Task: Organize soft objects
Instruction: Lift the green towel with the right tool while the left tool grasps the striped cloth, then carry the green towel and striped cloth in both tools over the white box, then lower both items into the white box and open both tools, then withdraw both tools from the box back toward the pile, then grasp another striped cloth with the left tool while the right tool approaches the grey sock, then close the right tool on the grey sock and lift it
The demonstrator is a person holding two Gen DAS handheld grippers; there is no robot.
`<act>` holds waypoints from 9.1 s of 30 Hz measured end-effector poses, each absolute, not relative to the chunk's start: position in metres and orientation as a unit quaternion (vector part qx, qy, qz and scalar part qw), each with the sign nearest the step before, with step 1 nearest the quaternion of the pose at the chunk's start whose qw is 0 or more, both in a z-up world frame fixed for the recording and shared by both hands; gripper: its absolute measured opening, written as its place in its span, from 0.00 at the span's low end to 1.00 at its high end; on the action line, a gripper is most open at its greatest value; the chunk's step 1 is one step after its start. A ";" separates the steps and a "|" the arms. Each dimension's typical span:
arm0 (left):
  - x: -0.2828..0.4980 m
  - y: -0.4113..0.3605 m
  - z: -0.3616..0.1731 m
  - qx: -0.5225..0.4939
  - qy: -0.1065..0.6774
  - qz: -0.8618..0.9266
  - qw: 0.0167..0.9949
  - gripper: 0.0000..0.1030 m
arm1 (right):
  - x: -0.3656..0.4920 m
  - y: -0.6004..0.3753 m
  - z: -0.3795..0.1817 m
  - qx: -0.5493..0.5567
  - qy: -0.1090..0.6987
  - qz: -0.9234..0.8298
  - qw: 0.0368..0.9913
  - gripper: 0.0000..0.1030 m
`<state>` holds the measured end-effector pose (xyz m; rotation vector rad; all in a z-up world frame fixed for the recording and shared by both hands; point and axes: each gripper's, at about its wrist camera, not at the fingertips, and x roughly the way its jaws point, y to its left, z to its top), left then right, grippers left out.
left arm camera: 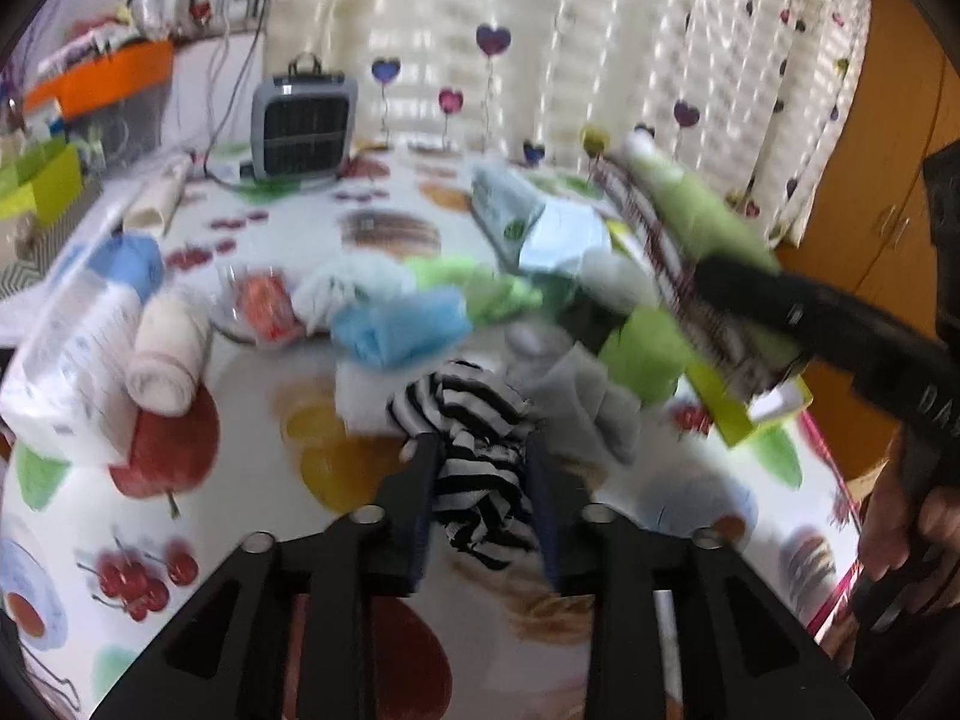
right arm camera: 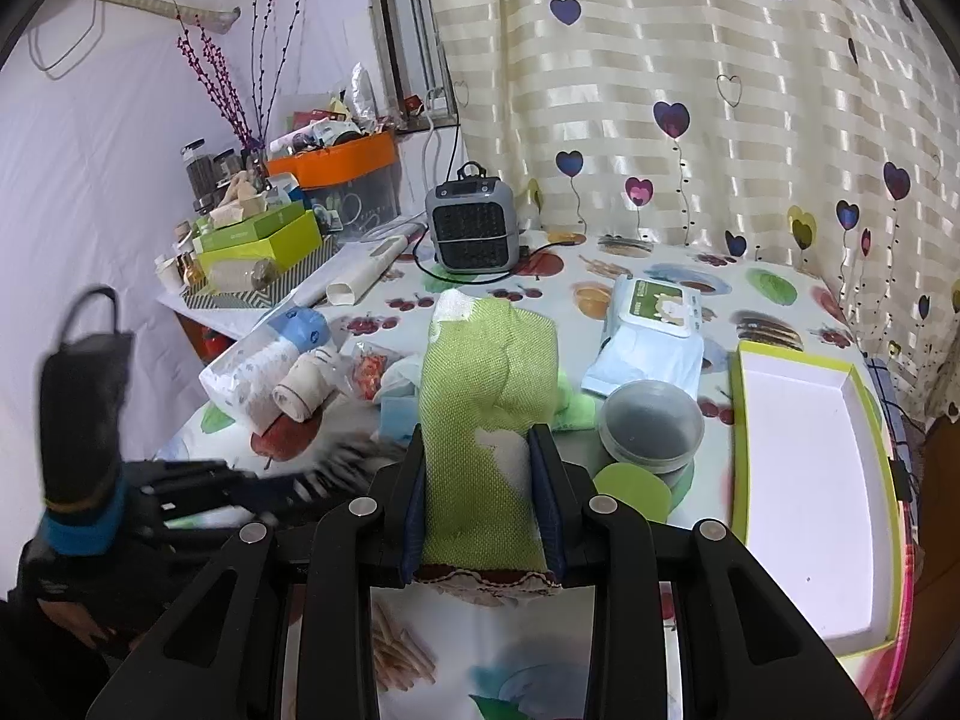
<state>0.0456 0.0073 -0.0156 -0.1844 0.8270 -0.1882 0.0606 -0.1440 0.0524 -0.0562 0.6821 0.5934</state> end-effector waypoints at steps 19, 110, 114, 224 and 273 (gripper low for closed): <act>0.074 0.014 -0.051 -0.060 0.446 -0.078 0.889 0.22 | 0.063 -0.142 0.046 -0.028 0.336 0.285 0.897 0.31; 0.157 -0.216 0.000 -0.008 0.390 -0.239 0.889 0.09 | 0.102 -0.340 -0.008 0.049 0.386 0.071 0.919 0.31; 0.161 -0.226 -0.010 -0.002 0.403 -0.243 0.882 0.09 | 0.106 -0.346 -0.015 0.052 0.401 0.055 0.913 0.34; 0.029 0.015 -0.032 -0.089 0.389 -0.054 0.915 0.42 | 0.028 -0.153 0.013 -0.070 0.368 0.236 0.896 0.60; 0.023 0.037 -0.061 -0.084 0.405 -0.041 0.909 0.15 | 0.073 -0.107 -0.030 -0.092 0.409 0.258 0.870 0.25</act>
